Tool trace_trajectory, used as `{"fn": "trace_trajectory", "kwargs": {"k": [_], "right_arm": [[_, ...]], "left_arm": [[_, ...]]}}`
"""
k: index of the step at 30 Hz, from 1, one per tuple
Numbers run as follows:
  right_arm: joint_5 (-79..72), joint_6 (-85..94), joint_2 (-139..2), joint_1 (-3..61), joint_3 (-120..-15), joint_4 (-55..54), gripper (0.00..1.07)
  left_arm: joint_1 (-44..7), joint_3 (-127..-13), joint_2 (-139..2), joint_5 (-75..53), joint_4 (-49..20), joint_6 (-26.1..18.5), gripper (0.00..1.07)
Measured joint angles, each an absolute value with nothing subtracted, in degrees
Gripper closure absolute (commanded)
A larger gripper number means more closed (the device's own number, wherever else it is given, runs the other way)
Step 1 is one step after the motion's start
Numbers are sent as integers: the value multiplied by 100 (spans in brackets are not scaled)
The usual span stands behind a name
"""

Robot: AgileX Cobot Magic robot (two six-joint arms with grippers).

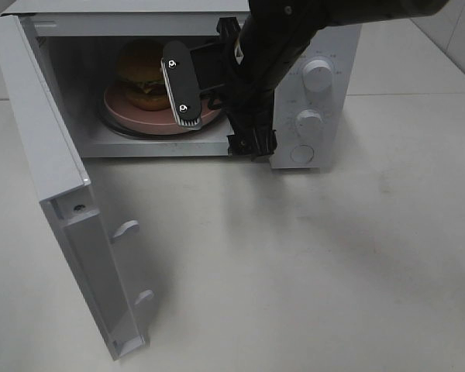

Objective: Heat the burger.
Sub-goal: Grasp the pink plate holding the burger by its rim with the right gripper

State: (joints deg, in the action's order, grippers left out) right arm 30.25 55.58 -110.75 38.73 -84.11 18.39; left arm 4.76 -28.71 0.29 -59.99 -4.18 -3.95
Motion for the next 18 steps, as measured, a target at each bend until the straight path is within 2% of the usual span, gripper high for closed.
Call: {"fn": "trace_trajectory", "kwargs": {"k": [18], "right_arm": [[3031, 5392, -12422, 3873, -9729, 1931, 14]], "left_arm": [[476, -2871, 29, -5999, -418, -395, 9]]}}
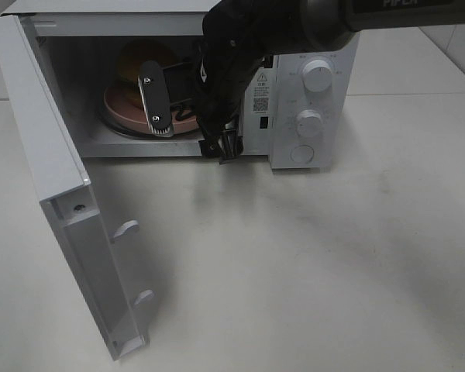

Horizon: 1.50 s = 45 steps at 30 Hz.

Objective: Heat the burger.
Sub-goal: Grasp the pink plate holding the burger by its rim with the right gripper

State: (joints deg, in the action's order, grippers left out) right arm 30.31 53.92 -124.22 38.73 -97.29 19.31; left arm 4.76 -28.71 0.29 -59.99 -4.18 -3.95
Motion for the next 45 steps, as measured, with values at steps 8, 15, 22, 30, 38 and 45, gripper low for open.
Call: {"fn": "trace_trajectory", "kwargs": {"k": [8, 15, 22, 30, 38, 45], "right_arm": [[3048, 5260, -13058, 3873, -10502, 1896, 16], [3140, 5145, -13619, 3873, -11190, 1765, 17], [3151, 5117, -13980, 3873, -11711, 1593, 18], [3180, 5128, -14284, 3873, -11969, 1346, 35], [3157, 5346, -14238, 3908, -12009, 1266, 107], [3203, 5409, -14215, 3908, -12015, 1243, 107]], "left_arm": [[476, -2871, 29, -5999, -418, -395, 9], [476, -2871, 29, -5999, -418, -395, 9], [476, -2871, 29, -5999, -418, -395, 9], [476, -2871, 29, -5999, -418, -395, 9], [476, -2871, 29, -5999, -418, -395, 9], [476, -2871, 29, -5999, -418, -395, 9]]}}
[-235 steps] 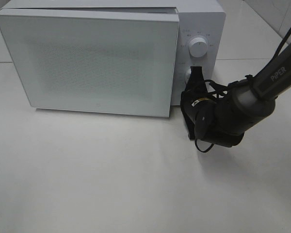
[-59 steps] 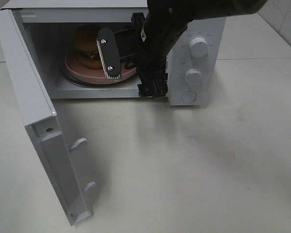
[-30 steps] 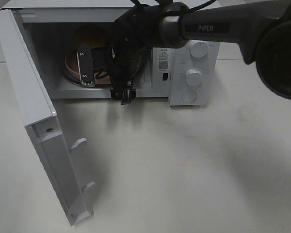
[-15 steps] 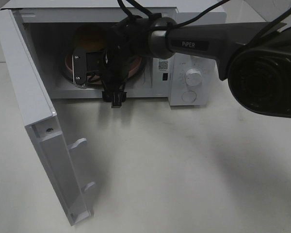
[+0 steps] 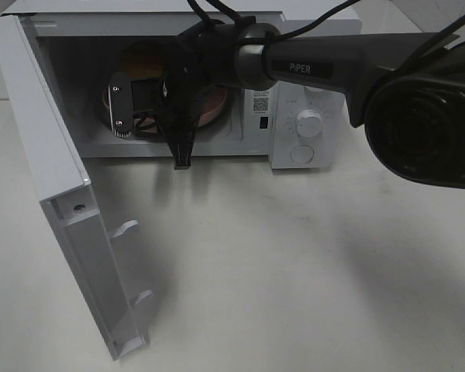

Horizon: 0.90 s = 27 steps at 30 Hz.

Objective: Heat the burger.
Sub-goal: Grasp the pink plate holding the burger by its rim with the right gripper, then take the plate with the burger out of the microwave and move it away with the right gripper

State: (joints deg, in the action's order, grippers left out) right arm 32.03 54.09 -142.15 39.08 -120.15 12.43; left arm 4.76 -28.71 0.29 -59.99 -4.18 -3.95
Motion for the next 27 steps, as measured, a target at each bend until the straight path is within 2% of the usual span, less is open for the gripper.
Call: {"fn": "trace_trajectory", "kwargs": {"k": [11, 27], "right_arm": [[3335, 5747, -13940, 3896, -11746, 1249, 107], [2292, 6767, -12748, 3873, -9631, 1157, 107]], "left_arm": [[476, -2871, 29, -5999, -418, -395, 9], [476, -2871, 29, -5999, -418, -395, 9]]}}
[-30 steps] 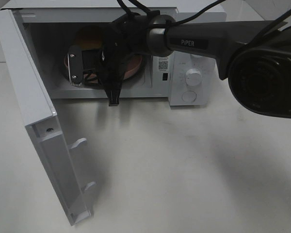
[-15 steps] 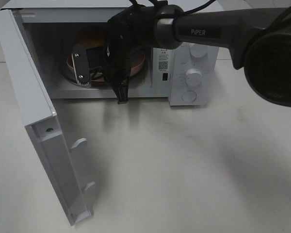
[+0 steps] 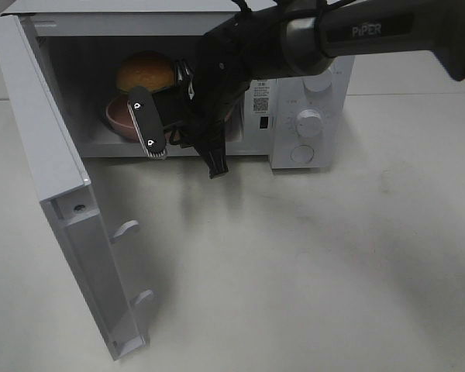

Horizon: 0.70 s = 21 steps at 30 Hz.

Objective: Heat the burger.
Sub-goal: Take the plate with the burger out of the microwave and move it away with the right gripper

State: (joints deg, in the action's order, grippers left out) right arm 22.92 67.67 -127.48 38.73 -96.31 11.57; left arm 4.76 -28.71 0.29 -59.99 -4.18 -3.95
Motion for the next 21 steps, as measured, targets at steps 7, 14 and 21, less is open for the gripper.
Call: {"fn": "trace_trajectory", "kwargs": {"k": [7, 14, 21], "right_arm": [[1576, 7093, -12278, 3873, -8657, 1134, 107], [1226, 7282, -11929, 3867, -8039, 1134, 107], [693, 7448, -11310, 3833, -7236, 1140, 107]], "left_arm": [[476, -2871, 29, -5999, -418, -395, 9], [476, -2871, 29, -5999, -418, -395, 9], [476, -2871, 29, -5999, -418, -395, 9]]}}
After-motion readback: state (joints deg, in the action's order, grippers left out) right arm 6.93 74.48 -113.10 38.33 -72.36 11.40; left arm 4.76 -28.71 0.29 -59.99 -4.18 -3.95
